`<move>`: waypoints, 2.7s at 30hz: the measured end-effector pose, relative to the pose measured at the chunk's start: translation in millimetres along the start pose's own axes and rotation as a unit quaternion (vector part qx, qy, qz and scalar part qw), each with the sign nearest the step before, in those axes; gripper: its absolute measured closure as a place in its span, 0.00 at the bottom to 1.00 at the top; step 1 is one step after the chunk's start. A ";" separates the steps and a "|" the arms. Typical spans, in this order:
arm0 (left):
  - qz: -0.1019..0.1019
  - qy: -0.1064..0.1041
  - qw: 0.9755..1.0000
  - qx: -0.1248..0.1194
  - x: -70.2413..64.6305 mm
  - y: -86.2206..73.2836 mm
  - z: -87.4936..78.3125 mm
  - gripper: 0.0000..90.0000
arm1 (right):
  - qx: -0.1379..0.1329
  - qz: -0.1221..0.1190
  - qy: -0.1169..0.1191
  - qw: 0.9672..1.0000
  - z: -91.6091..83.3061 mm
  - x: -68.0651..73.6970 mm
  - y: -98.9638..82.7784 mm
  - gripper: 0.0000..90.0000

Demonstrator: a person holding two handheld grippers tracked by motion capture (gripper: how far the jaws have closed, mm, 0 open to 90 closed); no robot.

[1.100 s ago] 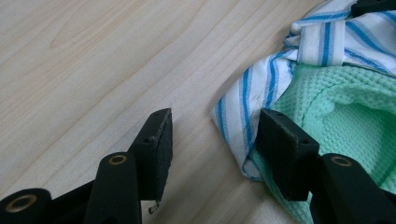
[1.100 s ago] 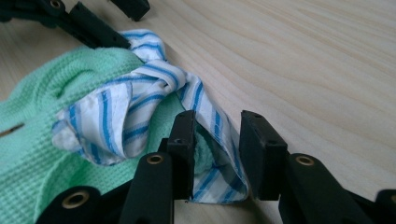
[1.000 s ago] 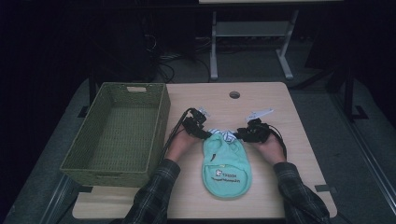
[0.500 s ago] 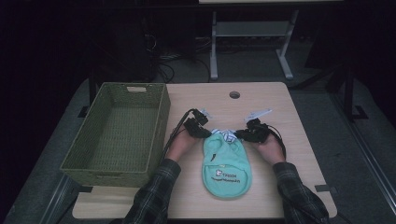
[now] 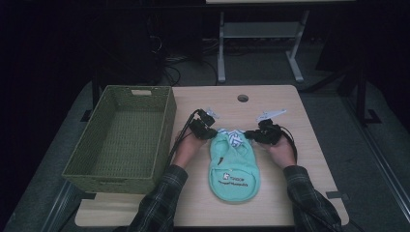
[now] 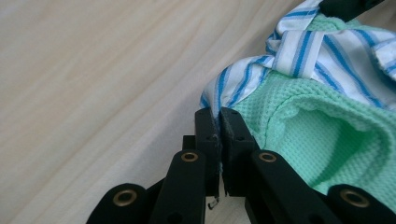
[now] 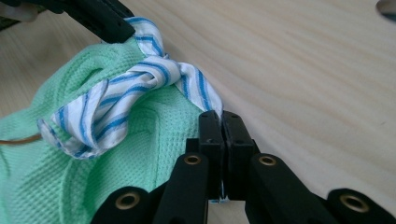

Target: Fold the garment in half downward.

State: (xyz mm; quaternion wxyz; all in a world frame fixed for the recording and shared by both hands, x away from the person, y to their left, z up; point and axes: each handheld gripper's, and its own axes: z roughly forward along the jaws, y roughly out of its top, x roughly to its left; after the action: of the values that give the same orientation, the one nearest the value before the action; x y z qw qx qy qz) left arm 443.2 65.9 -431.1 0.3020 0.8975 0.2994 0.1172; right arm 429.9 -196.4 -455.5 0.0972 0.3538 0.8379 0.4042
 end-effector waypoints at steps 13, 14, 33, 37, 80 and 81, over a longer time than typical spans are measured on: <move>0.001 0.012 0.998 -0.067 -10.0 12.1 -44.4 0.96 | -0.039 -0.026 -0.008 0.999 -31.3 9.7 24.6 0.97; 0.000 0.012 0.998 -0.069 -10.2 12.2 -46.0 0.96 | -0.043 -0.023 -0.006 0.999 -33.2 9.8 25.5 0.95; -0.002 0.004 0.996 -0.094 -7.3 13.4 -47.9 0.96 | -0.010 -0.049 0.078 0.996 -11.3 59.7 6.7 1.00; -0.004 0.004 0.995 -0.098 -7.3 13.5 -50.4 0.96 | 0.017 -0.051 0.084 0.995 6.0 66.8 -1.0 1.00; 0.099 -0.063 0.987 -0.108 -67.2 -9.0 -67.9 0.96 | 0.027 -0.024 0.037 0.999 -37.1 51.5 -37.3 1.00; 0.098 -0.063 0.987 -0.108 -67.3 -9.4 -68.3 0.96 | 0.031 -0.022 0.036 0.999 -39.4 52.5 -41.1 1.00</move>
State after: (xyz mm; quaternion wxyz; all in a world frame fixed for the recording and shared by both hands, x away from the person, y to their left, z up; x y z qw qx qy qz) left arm 358.7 63.2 -385.0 0.4024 0.8902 0.1759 0.1209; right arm 352.7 -202.5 -453.8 0.0644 0.3229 0.8608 0.3881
